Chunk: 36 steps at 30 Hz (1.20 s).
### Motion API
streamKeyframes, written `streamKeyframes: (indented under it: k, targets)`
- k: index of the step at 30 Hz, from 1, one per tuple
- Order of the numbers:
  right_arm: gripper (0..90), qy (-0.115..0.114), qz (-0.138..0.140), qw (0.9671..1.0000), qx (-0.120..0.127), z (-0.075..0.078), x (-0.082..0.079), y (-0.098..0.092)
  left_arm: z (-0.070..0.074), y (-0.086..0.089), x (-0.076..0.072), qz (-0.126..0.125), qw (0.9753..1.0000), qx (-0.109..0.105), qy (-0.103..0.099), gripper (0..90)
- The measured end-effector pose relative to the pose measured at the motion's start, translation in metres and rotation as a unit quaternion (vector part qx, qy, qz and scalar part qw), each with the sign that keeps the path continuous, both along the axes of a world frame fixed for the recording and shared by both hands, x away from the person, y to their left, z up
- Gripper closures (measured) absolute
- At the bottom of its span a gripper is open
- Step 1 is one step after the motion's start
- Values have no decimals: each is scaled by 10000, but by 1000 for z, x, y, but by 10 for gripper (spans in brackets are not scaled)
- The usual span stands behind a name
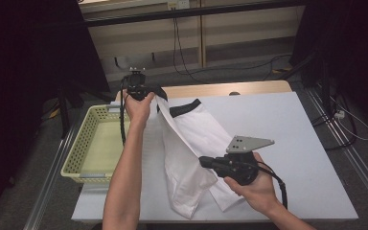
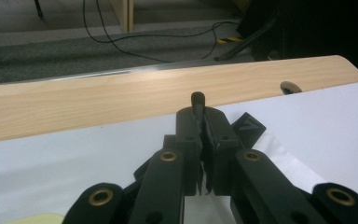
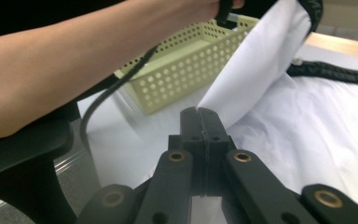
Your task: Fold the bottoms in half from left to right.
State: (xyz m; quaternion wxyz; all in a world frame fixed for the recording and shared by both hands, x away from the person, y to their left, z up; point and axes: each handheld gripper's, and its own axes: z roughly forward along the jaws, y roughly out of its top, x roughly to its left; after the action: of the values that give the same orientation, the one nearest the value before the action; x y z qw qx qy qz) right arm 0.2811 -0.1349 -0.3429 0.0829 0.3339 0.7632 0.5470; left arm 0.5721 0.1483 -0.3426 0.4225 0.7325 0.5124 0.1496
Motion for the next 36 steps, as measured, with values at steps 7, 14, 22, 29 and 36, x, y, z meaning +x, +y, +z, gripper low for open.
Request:
streamKeyframes:
  k: [7,14,22,29,36]
  targets:
    - [900,162,-307,9994,-27,-11,2,-30,-3,-11,-2,-87,10000,32,1,855]
    - [900,279,-538,9981,-86,-21,3,-52,-11,-24,-1,-178,9998,71,17,855]
    - [900,316,-740,9967,-136,-26,3,-70,-16,-35,2,-243,9996,93,51,854]
    - [900,461,-902,9946,-235,-40,2,-84,-25,-45,3,-361,9993,116,64,852]
    - [900,508,-1053,9928,-263,-43,4,-94,-24,-51,7,-343,9994,83,40,852]
